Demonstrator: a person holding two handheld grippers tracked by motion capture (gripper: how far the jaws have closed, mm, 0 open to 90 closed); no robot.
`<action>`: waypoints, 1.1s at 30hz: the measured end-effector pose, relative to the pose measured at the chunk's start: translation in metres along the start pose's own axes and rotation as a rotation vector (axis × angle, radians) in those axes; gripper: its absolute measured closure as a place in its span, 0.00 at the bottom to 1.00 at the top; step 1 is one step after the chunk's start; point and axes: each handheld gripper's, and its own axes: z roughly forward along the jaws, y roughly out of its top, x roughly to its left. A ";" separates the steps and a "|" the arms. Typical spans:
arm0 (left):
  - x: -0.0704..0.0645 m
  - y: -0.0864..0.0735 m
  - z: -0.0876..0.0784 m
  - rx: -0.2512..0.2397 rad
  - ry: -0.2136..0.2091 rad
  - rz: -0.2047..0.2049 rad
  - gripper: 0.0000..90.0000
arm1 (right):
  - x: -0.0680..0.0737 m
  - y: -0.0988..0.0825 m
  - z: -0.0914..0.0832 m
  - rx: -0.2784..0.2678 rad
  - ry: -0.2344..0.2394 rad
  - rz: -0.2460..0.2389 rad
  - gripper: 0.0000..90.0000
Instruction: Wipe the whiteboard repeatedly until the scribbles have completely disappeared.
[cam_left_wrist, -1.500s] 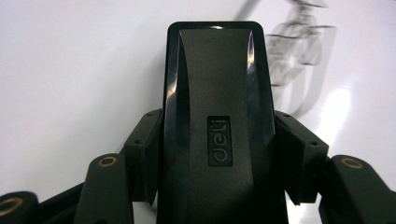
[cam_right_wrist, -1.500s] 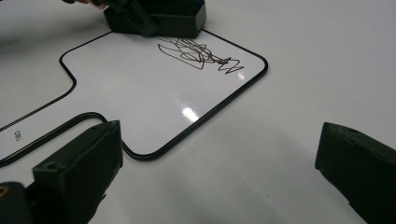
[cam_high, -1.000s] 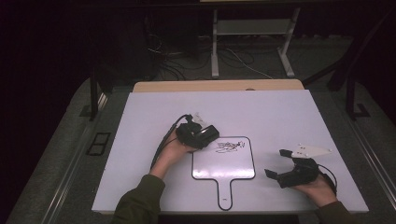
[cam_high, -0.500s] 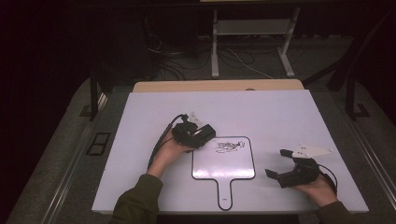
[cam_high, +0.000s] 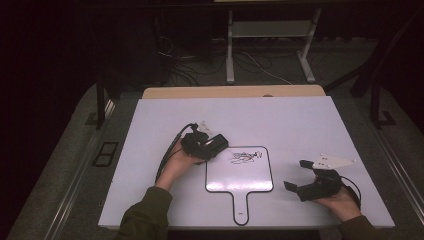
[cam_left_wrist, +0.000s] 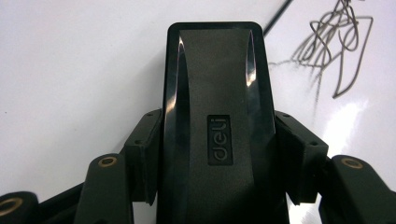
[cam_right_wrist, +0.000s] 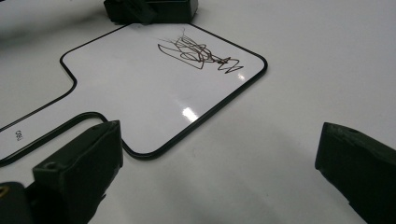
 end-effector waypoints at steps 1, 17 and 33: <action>-0.004 0.000 -0.001 0.012 -0.014 0.014 0.44 | 0.000 0.000 0.000 0.001 0.001 0.000 0.00; -0.015 -0.003 -0.006 0.030 -0.038 0.048 0.44 | 0.000 0.000 0.001 0.005 0.002 0.006 0.00; -0.022 0.010 0.004 0.047 -0.052 0.092 0.44 | 0.000 0.001 0.003 0.010 0.005 0.001 0.00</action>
